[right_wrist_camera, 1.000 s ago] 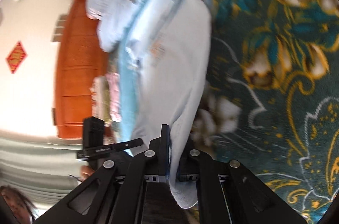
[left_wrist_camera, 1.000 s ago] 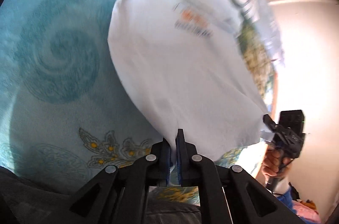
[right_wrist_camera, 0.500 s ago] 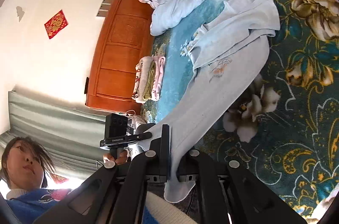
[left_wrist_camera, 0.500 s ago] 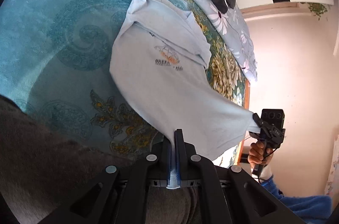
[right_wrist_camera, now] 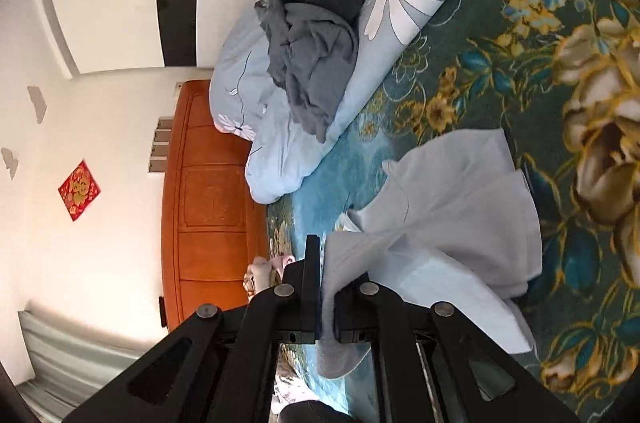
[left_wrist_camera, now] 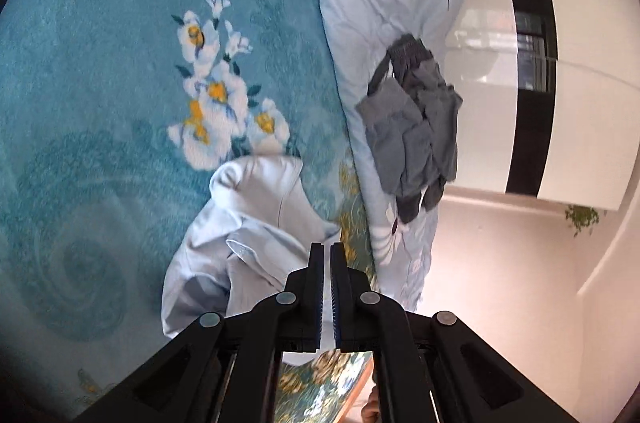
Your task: Fold clothes
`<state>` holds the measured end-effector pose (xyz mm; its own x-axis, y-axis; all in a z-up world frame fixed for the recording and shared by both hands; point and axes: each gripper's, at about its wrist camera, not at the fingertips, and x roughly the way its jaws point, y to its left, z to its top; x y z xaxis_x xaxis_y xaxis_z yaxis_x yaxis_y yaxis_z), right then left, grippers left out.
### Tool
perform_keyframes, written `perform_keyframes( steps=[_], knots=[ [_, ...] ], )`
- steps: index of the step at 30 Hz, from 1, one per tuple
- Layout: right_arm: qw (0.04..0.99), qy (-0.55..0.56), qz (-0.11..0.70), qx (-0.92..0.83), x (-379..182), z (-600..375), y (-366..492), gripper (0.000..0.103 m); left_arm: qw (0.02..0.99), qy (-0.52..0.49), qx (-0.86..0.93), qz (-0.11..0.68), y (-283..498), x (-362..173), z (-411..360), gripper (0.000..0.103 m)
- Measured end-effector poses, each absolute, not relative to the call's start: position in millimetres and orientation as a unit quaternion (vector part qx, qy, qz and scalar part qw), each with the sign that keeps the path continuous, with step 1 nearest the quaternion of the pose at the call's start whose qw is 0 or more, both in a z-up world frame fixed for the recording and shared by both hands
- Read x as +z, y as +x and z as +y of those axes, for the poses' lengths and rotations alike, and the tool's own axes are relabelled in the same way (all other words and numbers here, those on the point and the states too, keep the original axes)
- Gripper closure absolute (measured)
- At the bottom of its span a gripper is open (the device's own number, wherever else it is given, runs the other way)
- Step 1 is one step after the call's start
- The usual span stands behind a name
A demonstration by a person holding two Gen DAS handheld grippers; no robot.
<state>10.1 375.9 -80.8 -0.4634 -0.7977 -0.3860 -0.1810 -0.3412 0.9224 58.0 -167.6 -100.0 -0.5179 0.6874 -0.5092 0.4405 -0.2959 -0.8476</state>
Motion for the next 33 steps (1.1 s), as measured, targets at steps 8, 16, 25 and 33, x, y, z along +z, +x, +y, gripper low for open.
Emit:
perform_keyframes(
  steps=[8, 16, 25, 33],
  knots=[
    [0.171, 0.481, -0.485, -0.71, -95, 388, -12, 0.049, 0.099, -0.514, 0.674, -0.522, 64, -130, -155, 0.064],
    [0.113, 0.505, -0.521, -0.679, -142, 411, 15, 0.049, 0.118, -0.568, 0.62, -0.528, 62, -180, -111, 0.064],
    [0.093, 0.505, -0.519, -0.683, -140, 419, 3, 0.049, 0.081, -0.606, 0.628, -0.482, 38, -199, -89, 0.06],
    [0.066, 0.53, -0.499, -0.682, -151, 419, -4, 0.065, 0.108, -0.634, 0.657, -0.394, 23, -188, -71, 0.094]
  ],
)
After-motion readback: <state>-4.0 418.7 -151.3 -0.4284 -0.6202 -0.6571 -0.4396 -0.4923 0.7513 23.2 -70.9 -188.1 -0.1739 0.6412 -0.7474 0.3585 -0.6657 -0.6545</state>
